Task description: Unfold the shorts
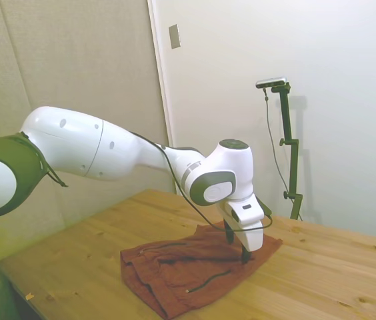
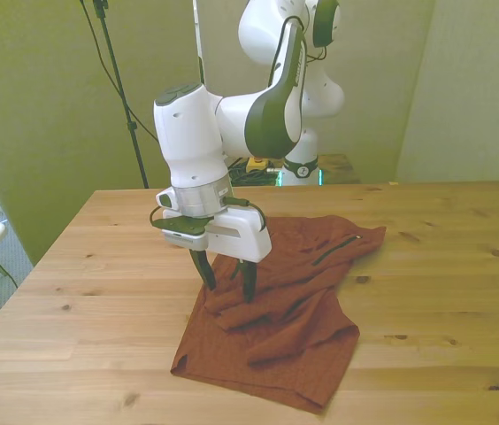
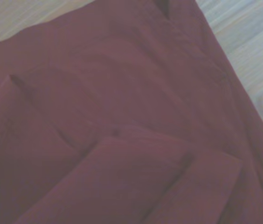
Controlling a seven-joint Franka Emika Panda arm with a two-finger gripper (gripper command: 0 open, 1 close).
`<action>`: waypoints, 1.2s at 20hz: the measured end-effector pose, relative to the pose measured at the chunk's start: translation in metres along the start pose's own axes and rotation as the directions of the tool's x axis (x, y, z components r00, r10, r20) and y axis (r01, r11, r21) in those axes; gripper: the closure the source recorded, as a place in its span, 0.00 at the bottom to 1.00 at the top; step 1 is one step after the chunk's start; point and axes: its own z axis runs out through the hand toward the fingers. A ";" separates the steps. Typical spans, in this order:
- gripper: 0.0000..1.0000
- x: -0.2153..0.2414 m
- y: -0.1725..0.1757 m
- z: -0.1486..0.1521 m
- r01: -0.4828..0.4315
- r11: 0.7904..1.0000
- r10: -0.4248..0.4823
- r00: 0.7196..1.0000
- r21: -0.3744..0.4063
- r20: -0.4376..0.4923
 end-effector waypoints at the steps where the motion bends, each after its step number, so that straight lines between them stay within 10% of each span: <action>1: 1.00 0.001 -0.001 0.003 0.001 1.000 -0.001 1.000 -0.003 0.001; 24: 1.00 0.006 0.001 0.009 0.005 1.000 -0.005 1.000 -0.005 0.018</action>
